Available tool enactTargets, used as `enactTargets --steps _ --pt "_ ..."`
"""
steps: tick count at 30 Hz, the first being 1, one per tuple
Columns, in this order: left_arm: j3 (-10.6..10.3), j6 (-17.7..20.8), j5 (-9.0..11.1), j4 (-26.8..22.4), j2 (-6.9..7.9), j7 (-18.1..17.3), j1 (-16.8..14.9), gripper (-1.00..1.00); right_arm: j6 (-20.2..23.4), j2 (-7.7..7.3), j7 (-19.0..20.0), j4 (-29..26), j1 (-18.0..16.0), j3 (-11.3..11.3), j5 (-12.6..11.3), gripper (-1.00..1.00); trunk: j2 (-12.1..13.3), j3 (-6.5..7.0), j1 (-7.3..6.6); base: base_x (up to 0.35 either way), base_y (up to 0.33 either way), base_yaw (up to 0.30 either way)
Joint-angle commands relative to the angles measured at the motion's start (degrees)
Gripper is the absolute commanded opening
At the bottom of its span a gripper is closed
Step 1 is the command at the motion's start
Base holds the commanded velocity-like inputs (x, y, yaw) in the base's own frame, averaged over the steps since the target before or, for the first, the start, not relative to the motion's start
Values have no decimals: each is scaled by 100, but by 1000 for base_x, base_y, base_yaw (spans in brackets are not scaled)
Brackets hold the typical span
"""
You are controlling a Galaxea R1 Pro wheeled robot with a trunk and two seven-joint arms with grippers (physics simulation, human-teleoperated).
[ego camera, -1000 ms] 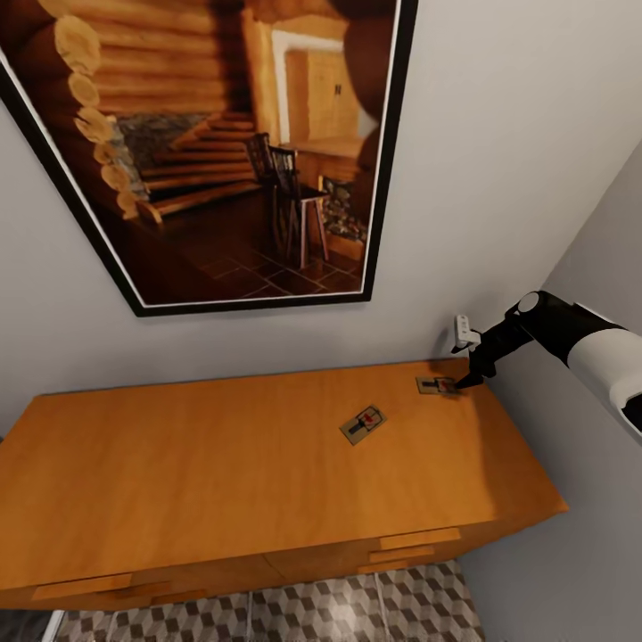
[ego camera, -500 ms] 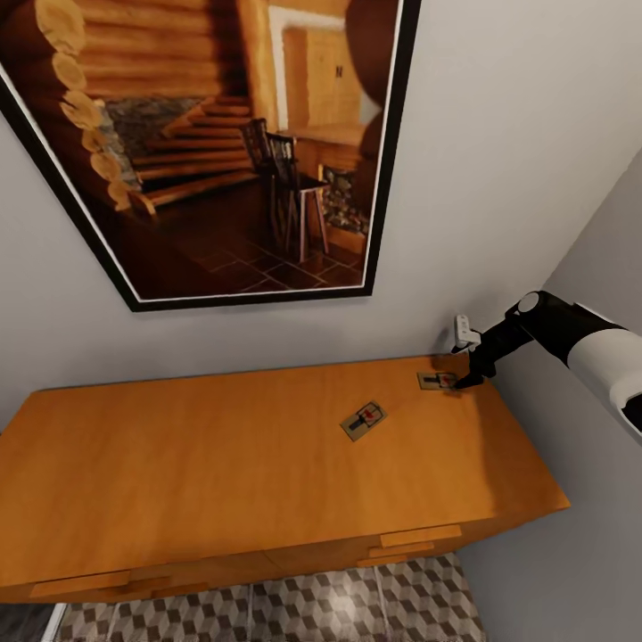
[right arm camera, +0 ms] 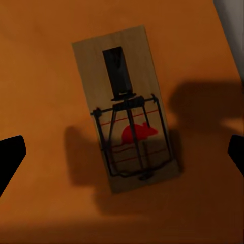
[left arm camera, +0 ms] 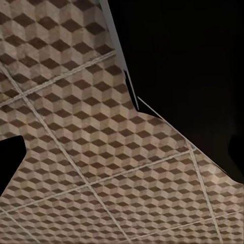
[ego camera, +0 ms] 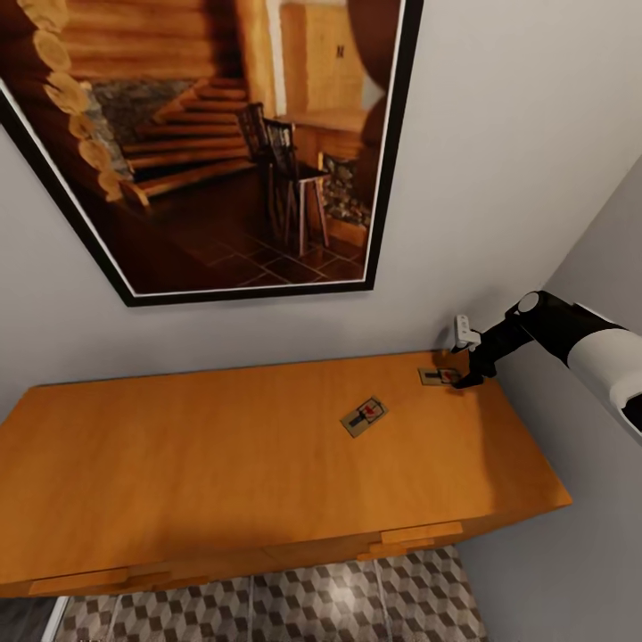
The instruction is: Take the four mousetraps from the cabinet in the bathroom and place them on the bathroom floor. Make sure all four end up on the same floor surface, and ensure that at least two of them are either under or directly next to the same bathroom sink.
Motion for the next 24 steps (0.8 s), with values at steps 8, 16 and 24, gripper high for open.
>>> enactTargets --steps 8,16,24 --pt "-48 -17 30 3 0 11 1 100 -38 -8 29 -10 -1 -39 60 100 -9 -78 2 0 0 0" --pt "-48 -17 30 3 0 10 5 100 -41 -22 42 -10 -1 -47 55 100 -9 -112 2 0 0 0" --pt "-48 -17 30 3 0 11 7 100 -42 -26 54 -10 -1 -49 52 100 -9 -117 2 0 0 0"
